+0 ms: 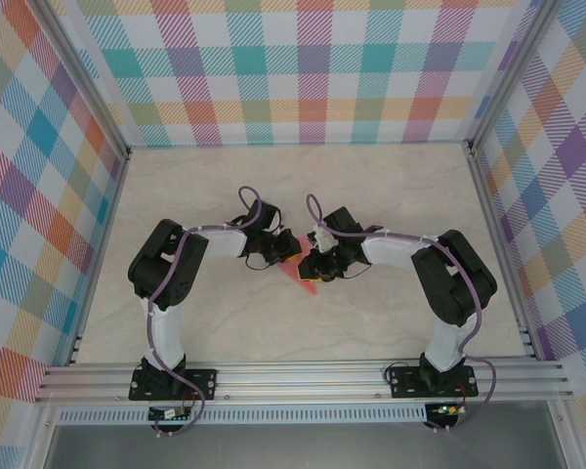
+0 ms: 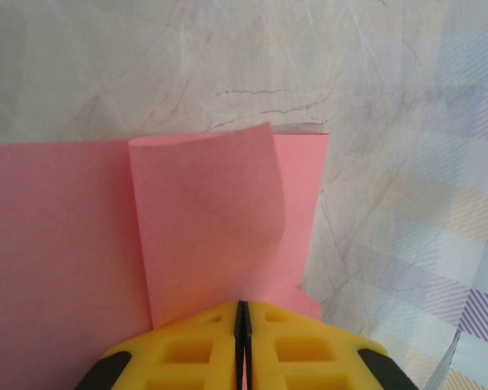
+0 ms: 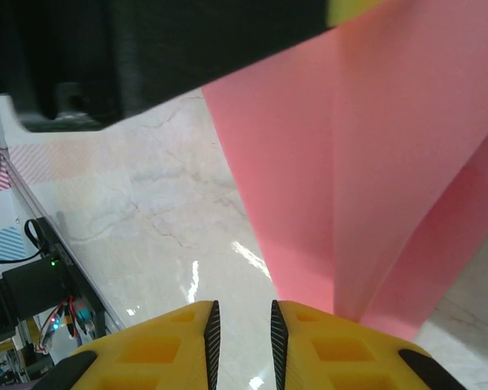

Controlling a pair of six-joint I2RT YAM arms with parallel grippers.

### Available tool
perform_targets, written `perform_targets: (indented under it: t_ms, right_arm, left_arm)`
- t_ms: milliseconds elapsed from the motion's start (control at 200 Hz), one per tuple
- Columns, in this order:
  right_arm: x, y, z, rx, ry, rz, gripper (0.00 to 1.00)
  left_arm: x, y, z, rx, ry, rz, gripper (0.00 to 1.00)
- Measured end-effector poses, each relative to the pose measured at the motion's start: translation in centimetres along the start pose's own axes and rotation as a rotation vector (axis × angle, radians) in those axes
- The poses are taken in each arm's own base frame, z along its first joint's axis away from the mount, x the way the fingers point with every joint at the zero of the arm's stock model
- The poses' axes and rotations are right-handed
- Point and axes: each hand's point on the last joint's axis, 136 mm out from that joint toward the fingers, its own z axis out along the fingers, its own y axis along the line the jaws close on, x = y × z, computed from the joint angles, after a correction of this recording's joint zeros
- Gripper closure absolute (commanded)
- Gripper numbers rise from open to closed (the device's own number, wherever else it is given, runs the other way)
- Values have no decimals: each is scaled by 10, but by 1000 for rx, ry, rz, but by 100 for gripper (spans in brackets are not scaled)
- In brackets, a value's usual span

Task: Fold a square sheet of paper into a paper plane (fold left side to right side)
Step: Fourth fold the wing at the center of the table.

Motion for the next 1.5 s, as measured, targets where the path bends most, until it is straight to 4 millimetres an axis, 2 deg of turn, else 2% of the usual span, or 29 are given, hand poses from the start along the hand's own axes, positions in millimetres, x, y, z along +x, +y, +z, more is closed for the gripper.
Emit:
perform_targets:
  t_ms: [455, 1165, 1350, 1500]
  right_arm:
    - [5, -19, 10, 79, 13, 16, 75]
    - [12, -29, 14, 163, 21, -16, 79]
    - [15, -31, 12, 184, 13, -27, 81]
    - [25, -34, 5, 205, 29, -28, 81]
  left_arm:
    - [0, 0, 0, -1, 0, 0, 89]
    - [0, 0, 0, -1, -1, 0, 89]
    - [0, 0, 0, 0, 2, 0, 89]
    - [1, 0, 0, 3, 4, 0, 89]
